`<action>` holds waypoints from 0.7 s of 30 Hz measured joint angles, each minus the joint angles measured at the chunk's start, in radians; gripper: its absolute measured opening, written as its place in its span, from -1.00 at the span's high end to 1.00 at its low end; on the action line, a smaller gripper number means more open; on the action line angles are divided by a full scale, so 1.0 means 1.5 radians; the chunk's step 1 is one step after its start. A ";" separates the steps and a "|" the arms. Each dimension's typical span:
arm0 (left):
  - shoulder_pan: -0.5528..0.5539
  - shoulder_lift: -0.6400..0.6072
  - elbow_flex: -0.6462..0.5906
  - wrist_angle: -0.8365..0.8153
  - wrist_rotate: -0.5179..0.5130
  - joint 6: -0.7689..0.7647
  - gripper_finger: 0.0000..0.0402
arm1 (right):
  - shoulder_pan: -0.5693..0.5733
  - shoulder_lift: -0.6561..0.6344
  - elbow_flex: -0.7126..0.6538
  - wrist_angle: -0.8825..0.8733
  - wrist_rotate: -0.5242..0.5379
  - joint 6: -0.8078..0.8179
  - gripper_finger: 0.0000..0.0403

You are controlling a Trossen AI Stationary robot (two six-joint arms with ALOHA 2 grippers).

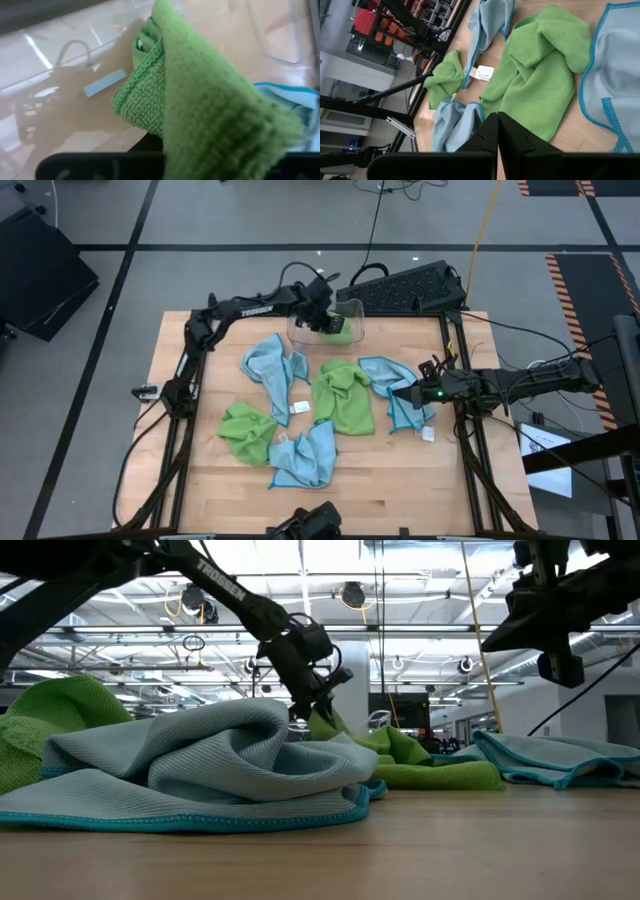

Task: Fold microfiber towels
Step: Put the bottom right folded green microfiber cloth into the transparent bin

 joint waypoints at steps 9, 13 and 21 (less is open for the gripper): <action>0.000 0.001 0.000 -0.031 -0.057 -0.015 0.75 | 0.000 0.003 0.000 0.001 0.001 0.004 1.00; -0.004 0.001 0.000 -0.079 -0.106 -0.015 0.46 | 0.000 0.003 0.000 0.001 0.000 0.004 1.00; -0.016 -0.033 -0.001 -0.089 -0.178 0.017 -0.04 | 0.000 0.003 0.000 0.001 -0.002 0.004 1.00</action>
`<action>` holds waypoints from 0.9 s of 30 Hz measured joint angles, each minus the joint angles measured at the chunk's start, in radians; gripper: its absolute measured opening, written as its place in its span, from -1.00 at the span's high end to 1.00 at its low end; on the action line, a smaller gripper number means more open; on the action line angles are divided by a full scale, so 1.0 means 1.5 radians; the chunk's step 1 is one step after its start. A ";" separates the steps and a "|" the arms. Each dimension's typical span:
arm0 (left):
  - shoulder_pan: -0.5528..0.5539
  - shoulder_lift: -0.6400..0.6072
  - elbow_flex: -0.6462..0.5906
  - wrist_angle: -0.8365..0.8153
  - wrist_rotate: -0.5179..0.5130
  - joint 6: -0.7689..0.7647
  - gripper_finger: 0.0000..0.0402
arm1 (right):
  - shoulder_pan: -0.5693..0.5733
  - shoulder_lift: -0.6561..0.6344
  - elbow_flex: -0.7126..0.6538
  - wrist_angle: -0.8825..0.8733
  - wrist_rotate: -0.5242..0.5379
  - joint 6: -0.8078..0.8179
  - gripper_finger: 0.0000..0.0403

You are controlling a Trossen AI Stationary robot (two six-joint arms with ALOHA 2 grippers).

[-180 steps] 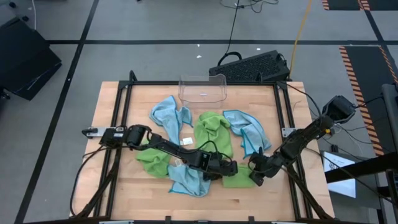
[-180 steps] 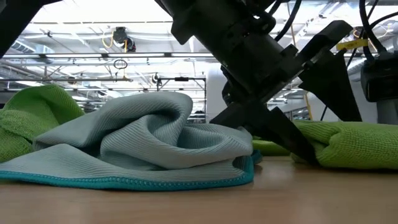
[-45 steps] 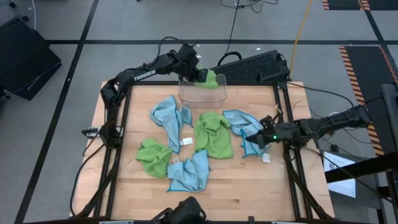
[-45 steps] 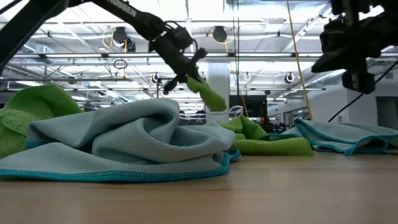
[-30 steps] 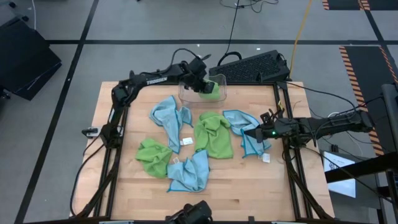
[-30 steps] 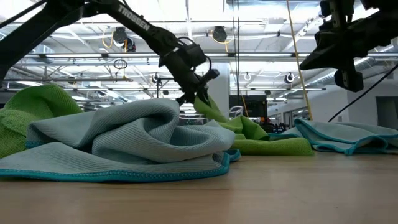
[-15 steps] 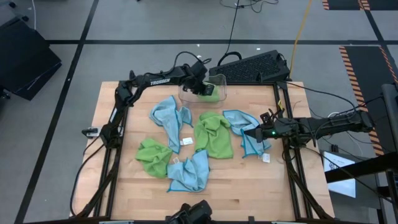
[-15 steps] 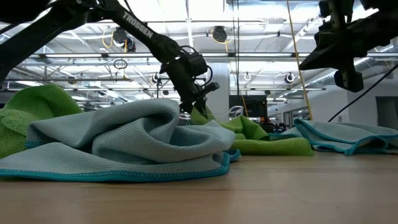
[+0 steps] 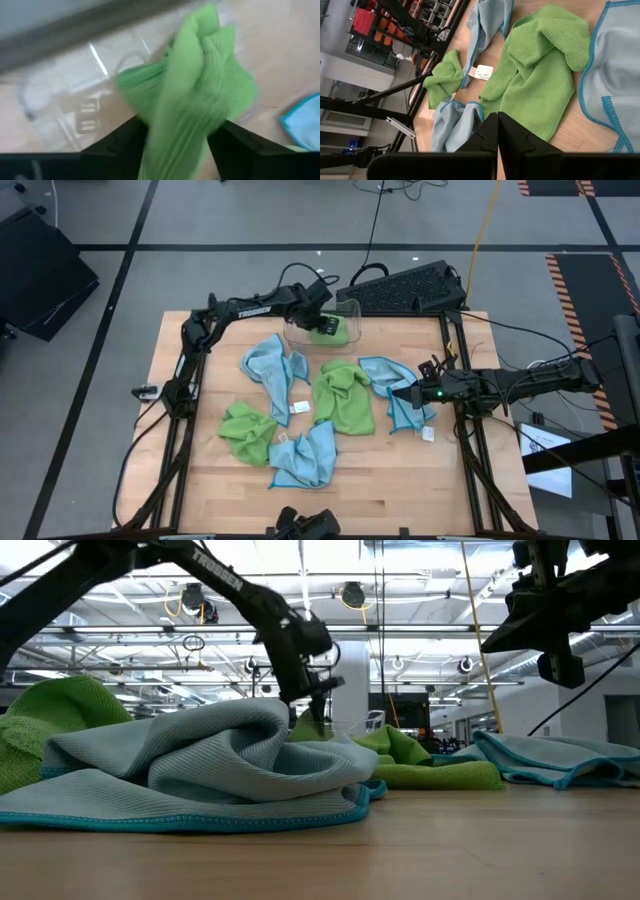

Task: Fold microfiber towels
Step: Put the bottom right folded green microfiber cloth into the transparent bin

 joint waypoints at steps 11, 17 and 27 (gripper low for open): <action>0.001 -0.073 0.000 -0.017 -0.081 0.017 -0.26 | 0.000 0.000 0.000 -0.001 -0.002 -0.009 1.00; 0.000 -0.115 0.000 -0.019 -0.053 0.043 -0.17 | 0.000 0.000 0.000 0.000 -0.018 -0.018 1.00; -0.011 -0.114 0.002 -0.005 0.010 0.093 0.22 | 0.000 0.000 0.000 -0.002 -0.018 -0.034 1.00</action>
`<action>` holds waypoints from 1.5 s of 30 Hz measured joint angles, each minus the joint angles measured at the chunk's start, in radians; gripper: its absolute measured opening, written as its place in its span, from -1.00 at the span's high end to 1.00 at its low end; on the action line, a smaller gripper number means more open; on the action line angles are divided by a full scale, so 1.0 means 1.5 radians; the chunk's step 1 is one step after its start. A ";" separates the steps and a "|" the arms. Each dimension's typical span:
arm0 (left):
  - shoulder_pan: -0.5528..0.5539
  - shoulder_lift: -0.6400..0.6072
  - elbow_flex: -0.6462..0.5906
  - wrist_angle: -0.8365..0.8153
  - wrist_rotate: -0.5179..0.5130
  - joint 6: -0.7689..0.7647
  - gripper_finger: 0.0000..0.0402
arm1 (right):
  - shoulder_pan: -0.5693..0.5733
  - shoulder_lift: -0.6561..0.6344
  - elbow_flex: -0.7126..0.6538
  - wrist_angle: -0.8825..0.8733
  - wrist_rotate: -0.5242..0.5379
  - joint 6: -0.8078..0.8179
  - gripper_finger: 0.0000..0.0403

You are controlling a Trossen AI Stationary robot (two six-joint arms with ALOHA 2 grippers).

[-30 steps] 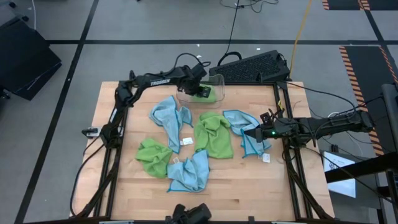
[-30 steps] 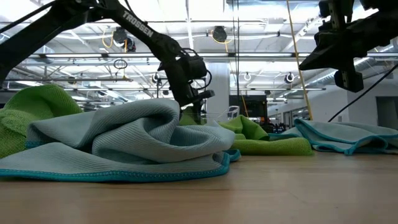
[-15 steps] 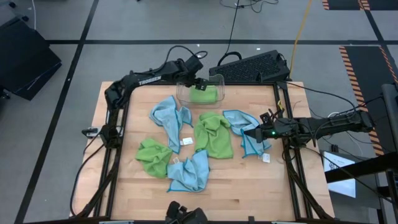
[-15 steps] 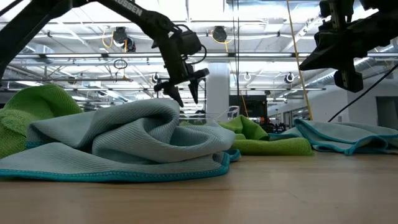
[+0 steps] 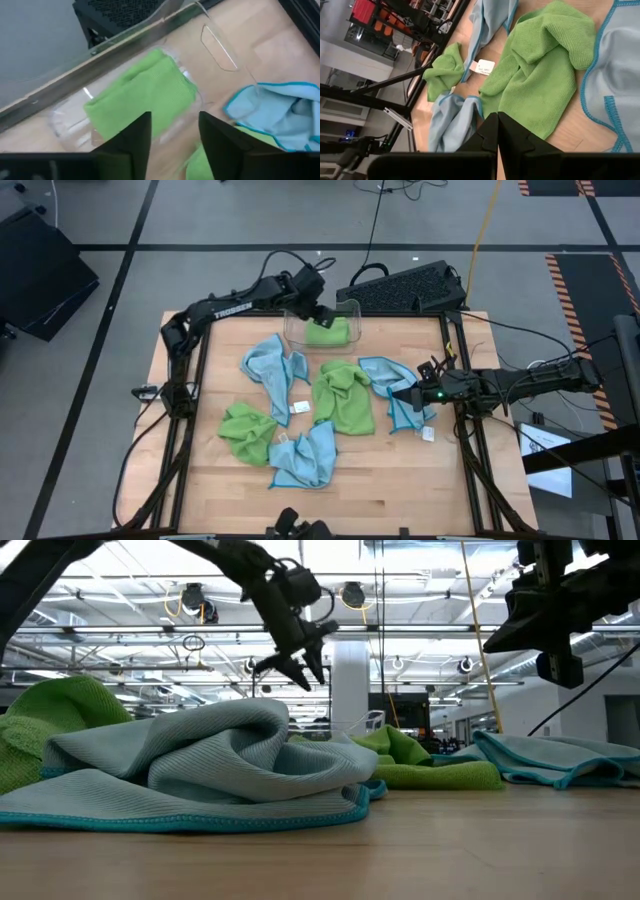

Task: Fold microfiber towels
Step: Put the bottom right folded green microfiber cloth into the transparent bin, then fold the bottom blue microfiber cloth

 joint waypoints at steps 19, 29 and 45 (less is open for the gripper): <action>0.003 0.153 -0.001 0.033 -0.089 -0.077 0.87 | 0.000 0.000 -0.001 -0.007 -0.001 0.034 1.00; 0.003 0.145 -0.001 0.018 -0.098 -0.091 0.87 | 0.000 0.000 -0.001 -0.006 -0.002 0.035 1.00; -0.068 -0.056 -0.001 -0.067 -0.128 -0.058 0.87 | 0.000 -0.005 0.005 0.004 -0.127 -0.029 1.00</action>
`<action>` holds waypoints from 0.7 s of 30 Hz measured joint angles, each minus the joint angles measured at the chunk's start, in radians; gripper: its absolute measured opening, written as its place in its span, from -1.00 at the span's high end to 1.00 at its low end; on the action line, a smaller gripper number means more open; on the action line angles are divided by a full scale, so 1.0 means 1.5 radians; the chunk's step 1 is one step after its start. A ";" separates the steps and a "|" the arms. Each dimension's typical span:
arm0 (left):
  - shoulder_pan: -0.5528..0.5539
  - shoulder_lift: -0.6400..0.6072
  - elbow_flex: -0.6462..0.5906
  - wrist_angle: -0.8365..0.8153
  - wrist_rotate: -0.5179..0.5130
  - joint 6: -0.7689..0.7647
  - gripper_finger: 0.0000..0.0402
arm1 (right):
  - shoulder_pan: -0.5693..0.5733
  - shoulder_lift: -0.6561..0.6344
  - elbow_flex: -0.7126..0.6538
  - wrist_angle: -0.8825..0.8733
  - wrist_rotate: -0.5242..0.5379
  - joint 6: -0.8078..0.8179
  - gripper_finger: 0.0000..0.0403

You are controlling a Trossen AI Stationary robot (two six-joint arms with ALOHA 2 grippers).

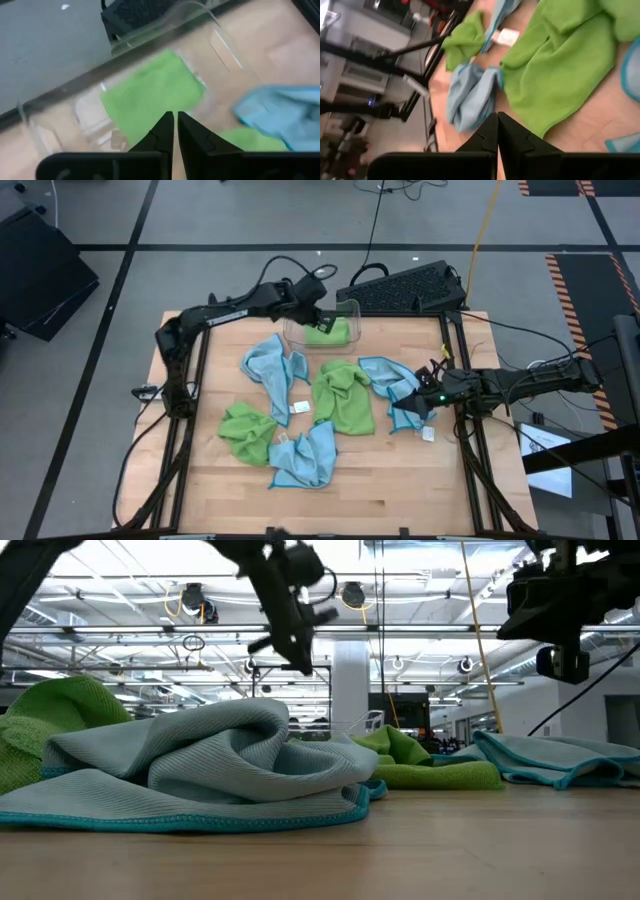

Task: Fold microfiber towels
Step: Fold the bottom blue microfiber cloth

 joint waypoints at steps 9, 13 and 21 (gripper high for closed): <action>-0.185 -0.060 0.001 -0.094 -0.013 -0.136 0.87 | 0.017 -0.001 0.001 0.002 -0.087 -0.019 1.00; -0.274 -0.064 0.000 -0.125 -0.014 -0.233 0.86 | 0.036 0.000 0.001 -0.002 -0.102 -0.034 1.00; -0.408 -0.066 0.000 -0.231 -0.016 -0.423 0.49 | 0.050 0.000 0.001 -0.006 -0.101 -0.074 1.00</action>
